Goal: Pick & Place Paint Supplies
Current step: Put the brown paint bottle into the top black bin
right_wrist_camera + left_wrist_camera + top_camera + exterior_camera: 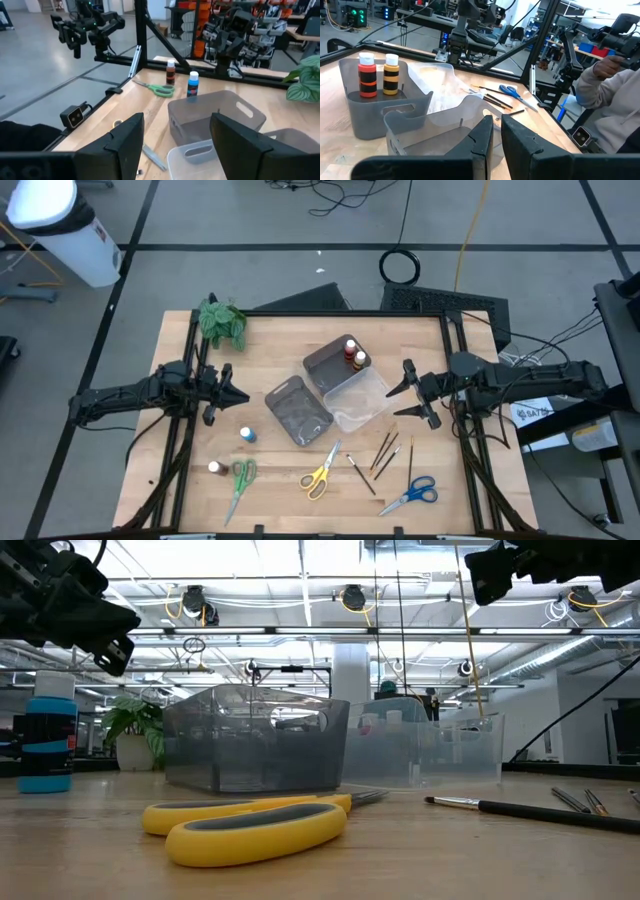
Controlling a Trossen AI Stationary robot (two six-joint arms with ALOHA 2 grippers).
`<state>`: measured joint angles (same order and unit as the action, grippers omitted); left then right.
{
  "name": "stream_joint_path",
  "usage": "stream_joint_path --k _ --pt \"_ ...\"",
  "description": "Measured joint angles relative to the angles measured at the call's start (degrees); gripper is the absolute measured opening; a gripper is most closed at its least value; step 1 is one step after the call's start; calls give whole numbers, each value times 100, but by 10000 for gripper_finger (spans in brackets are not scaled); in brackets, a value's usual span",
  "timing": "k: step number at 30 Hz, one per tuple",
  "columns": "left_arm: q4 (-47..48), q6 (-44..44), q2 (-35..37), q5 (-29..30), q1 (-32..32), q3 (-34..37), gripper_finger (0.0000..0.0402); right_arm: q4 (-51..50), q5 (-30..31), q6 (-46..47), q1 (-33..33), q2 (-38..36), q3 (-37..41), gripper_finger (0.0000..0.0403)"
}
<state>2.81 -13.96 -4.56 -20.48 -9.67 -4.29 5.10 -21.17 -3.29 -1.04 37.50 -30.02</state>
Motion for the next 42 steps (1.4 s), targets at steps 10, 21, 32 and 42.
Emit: stream_joint_path --k 10,21,32,42 --pt "0 0 2 1 0 -2 47 75 0 20 0 0 28 212" --pt "0 0 0 1 0 -1 47 164 0 107 0 2 261 212" --pt "-416 833 0 390 2 0 47 918 37 114 0 2 591 212" --pt "-1392 -736 -48 473 4 2 47 1148 508 277 -1 0 592 212"
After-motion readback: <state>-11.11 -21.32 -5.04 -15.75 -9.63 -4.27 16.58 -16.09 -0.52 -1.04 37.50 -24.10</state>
